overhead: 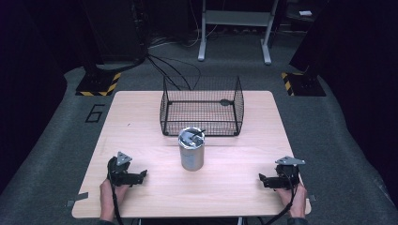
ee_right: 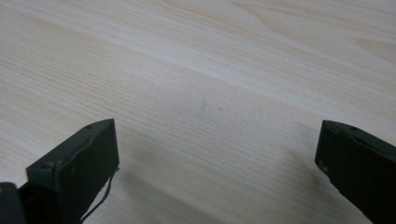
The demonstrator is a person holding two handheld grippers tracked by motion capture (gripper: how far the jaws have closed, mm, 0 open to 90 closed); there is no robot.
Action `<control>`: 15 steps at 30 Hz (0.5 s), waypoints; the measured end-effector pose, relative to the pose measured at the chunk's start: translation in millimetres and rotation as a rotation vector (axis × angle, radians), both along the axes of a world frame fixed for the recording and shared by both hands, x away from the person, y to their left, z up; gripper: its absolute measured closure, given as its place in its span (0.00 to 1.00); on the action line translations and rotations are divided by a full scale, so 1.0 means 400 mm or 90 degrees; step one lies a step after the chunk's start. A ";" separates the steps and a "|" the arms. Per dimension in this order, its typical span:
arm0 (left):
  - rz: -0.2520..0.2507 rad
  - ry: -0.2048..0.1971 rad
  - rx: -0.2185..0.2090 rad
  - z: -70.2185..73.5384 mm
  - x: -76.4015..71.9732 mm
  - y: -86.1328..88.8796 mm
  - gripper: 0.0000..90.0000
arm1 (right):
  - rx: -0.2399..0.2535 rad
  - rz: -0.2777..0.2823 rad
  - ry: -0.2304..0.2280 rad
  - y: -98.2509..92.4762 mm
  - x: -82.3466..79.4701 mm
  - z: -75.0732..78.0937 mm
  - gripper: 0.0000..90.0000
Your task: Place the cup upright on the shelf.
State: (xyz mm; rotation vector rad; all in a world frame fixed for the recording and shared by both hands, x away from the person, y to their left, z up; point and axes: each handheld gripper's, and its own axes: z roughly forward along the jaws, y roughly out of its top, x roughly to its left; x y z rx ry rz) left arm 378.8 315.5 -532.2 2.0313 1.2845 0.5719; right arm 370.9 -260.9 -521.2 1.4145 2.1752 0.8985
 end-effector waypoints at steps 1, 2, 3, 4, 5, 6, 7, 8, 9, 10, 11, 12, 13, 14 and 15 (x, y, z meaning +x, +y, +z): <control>-0.004 0.010 0.003 0.003 0.000 0.002 0.00 | 0.002 0.001 0.000 0.003 -0.002 0.005 0.00; -0.004 0.009 0.003 0.003 0.000 0.002 0.00 | 0.000 0.008 -0.008 0.005 -0.002 0.009 0.00; -0.004 0.010 0.004 0.003 0.000 0.003 0.00 | 0.004 0.002 -0.008 0.011 -0.005 0.013 0.00; -0.007 0.012 0.006 0.004 0.000 0.004 0.00 | 0.000 0.017 -0.012 0.018 -0.006 0.023 0.00; -0.003 0.012 0.004 0.004 0.000 0.003 0.00 | 0.000 0.017 -0.012 0.018 -0.006 0.023 0.00; 0.002 0.007 0.003 0.002 -0.001 0.001 0.00 | 0.008 0.013 -0.005 0.025 -0.010 0.029 0.00; -0.003 0.012 0.004 0.004 -0.001 0.003 0.00 | 0.008 0.023 -0.014 0.028 -0.008 0.033 0.00; 0.000 0.009 0.003 0.003 0.000 0.002 0.00 | 0.010 0.029 -0.018 0.037 -0.009 0.043 0.00; -0.002 0.011 0.004 0.003 -0.001 0.002 0.00 | 0.010 0.029 -0.018 0.037 -0.009 0.043 0.00; -0.003 0.013 0.004 0.004 -0.001 0.003 0.00 | 0.014 0.029 -0.018 0.044 -0.010 0.048 0.00; -0.002 0.013 0.004 0.004 -0.001 0.003 0.00 | 0.014 0.034 -0.023 0.053 -0.010 0.058 0.00; -0.001 0.015 0.000 0.003 -0.001 0.002 0.00 | 0.014 0.034 -0.023 0.053 -0.010 0.058 0.00; 0.002 0.013 -0.002 0.003 -0.001 0.001 0.00 | 0.011 0.041 -0.025 0.058 -0.009 0.063 0.00; 0.007 0.005 -0.003 0.001 -0.001 -0.001 0.00 | 0.014 0.041 -0.025 0.063 -0.010 0.068 0.00; 0.003 0.011 -0.003 0.002 -0.001 0.001 0.00 | 0.012 0.047 -0.032 0.066 -0.008 0.072 0.00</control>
